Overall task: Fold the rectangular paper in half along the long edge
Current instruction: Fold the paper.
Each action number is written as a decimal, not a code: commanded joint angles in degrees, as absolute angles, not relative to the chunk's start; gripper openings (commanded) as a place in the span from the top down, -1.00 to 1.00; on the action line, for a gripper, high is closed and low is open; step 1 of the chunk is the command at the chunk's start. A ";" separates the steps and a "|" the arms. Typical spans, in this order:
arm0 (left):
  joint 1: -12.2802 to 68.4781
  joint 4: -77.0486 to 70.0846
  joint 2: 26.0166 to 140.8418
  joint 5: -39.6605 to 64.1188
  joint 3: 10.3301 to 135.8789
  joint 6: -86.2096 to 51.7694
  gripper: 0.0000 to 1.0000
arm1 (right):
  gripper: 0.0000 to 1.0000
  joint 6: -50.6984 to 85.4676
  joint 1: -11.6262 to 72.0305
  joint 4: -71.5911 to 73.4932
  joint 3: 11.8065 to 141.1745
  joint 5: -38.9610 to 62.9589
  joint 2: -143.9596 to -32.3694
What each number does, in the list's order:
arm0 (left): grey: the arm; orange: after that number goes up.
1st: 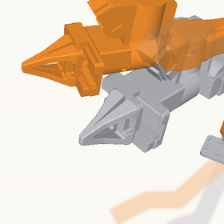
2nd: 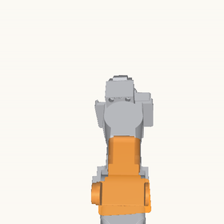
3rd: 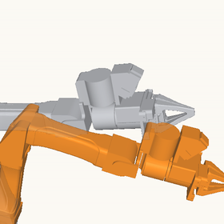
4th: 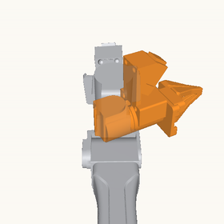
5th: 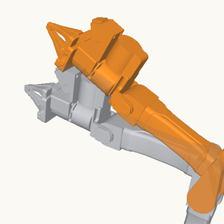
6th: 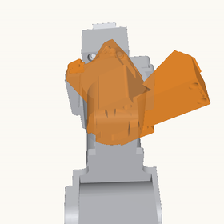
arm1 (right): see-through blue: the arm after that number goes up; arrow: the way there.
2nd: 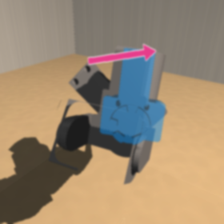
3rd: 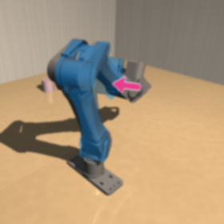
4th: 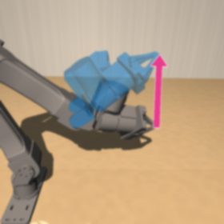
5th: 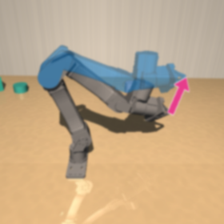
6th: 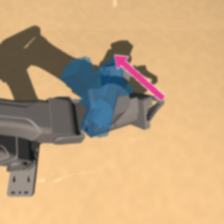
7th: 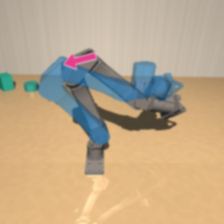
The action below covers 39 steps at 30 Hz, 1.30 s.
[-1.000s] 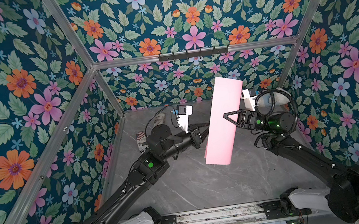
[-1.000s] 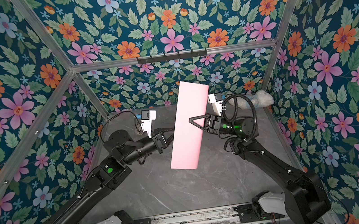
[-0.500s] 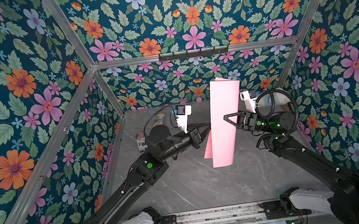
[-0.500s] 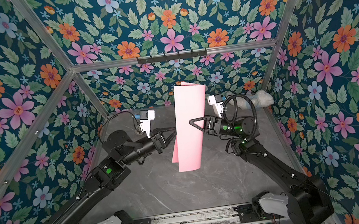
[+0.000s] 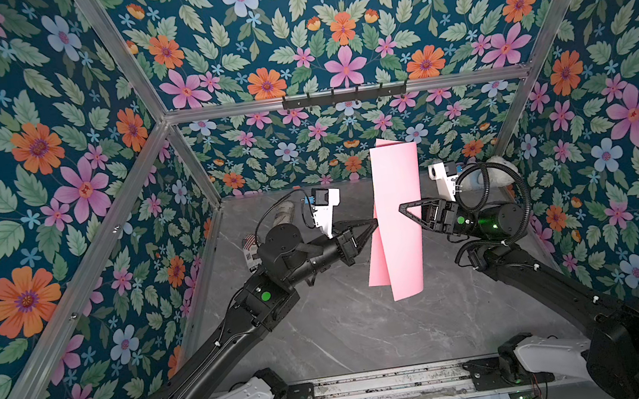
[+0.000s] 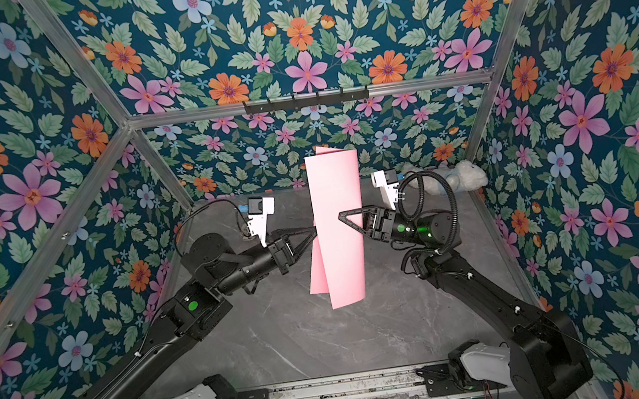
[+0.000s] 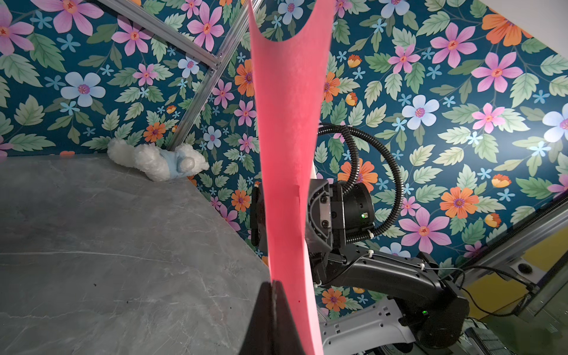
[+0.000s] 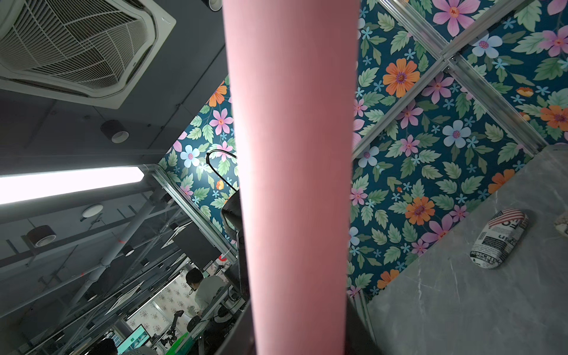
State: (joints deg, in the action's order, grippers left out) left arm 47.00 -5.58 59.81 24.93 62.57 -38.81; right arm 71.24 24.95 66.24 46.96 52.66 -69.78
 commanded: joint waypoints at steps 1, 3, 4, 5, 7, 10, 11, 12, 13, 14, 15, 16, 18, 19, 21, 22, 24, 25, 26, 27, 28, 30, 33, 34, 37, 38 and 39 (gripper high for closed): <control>47.01 -7.47 59.87 25.10 62.36 -38.67 1.00 | 0.35 73.58 24.93 71.29 46.45 50.23 -70.04; 46.94 -7.56 60.00 25.14 62.25 -38.75 1.00 | 0.35 74.21 24.92 72.52 45.93 49.39 -70.26; 46.95 -7.56 59.95 25.14 62.22 -38.76 1.00 | 0.35 74.50 24.90 73.29 45.73 49.19 -70.46; 46.96 -7.56 59.97 25.14 62.18 -38.75 1.00 | 0.34 74.97 24.93 73.98 45.54 48.79 -70.57; 46.97 -7.56 59.94 25.14 62.14 -38.76 1.00 | 0.35 75.49 24.96 74.89 45.41 48.47 -70.82; 46.97 -7.56 59.99 25.05 62.05 -38.76 1.00 | 0.35 75.45 25.05 74.72 45.57 48.50 -70.84; 46.95 -7.56 59.94 25.05 62.05 -38.76 1.00 | 0.36 75.23 25.12 74.40 45.67 48.56 -70.75; 46.93 -7.56 59.94 25.04 62.01 -38.76 1.00 | 0.36 74.94 25.24 74.06 45.78 48.47 -70.68; 46.94 -7.56 60.01 25.05 61.98 -38.76 1.00 | 0.36 74.59 25.47 73.41 45.84 48.24 -70.60; 46.94 -7.64 60.03 25.13 61.96 -38.85 1.00 | 0.36 74.04 25.84 72.71 46.17 48.24 -70.49; 46.95 -7.65 60.03 25.09 61.96 -38.85 1.00 | 0.36 73.35 26.20 71.87 46.44 48.23 -70.42; 46.96 -7.73 60.08 25.21 61.88 -38.92 1.00 | 0.37 72.65 26.63 70.99 46.73 48.15 -70.32; 46.95 -7.91 60.10 25.22 61.79 -39.02 1.00 | 0.38 71.45 27.30 69.67 47.14 48.06 -70.31; 46.97 -8.00 60.20 25.31 61.70 -39.02 1.00 | 0.39 71.22 27.58 69.37 47.26 48.00 -70.38; 46.96 -8.04 60.08 25.27 61.63 -39.04 1.00 | 0.41 71.19 27.60 69.69 47.12 47.87 -70.32; 47.00 -8.00 59.89 25.15 61.61 -39.02 1.00 | 0.41 71.15 27.55 69.69 47.11 47.73 -70.14; 47.00 -7.78 59.65 24.96 61.52 -38.95 1.00 | 0.42 70.91 27.58 69.13 46.83 47.25 -69.64; 46.94 -7.66 59.54 24.88 61.52 -38.94 1.00 | 0.42 70.33 27.49 68.29 46.73 46.80 -69.21; 46.99 -7.56 59.42 24.79 61.52 -38.94 1.00 | 0.42 69.66 27.48 67.39 46.80 46.45 -68.96; 46.98 -7.59 59.31 24.74 61.45 -38.89 1.00 | 0.43 68.95 27.43 66.38 46.82 46.17 -68.60; 46.95 -7.56 59.17 24.63 61.44 -38.85 1.00 | 0.44 68.61 27.49 65.99 46.66 45.74 -68.26; 46.95 -7.56 59.01 24.46 61.35 -38.85 1.00 | 0.44 67.89 27.47 64.98 46.75 45.25 -67.95; 46.93 -7.43 58.99 24.45 61.43 -38.76 1.00 | 0.45 67.06 27.44 63.70 47.04 45.50 -67.85; 46.93 -7.47 59.12 24.52 61.43 -38.76 1.00 | 0.45 66.99 27.50 63.49 47.14 45.70 -67.95; 46.97 -7.38 59.08 24.52 61.52 -38.61 1.00 | 0.45 66.86 27.52 62.95 47.64 46.71 -68.31; 46.95 -7.38 59.08 24.57 61.52 -38.58 1.00 | 0.46 66.87 27.53 62.57 47.78 46.83 -68.29; 46.99 -7.30 59.08 24.54 61.61 -38.53 1.00 | 0.45 66.52 27.58 62.06 47.83 47.05 -68.14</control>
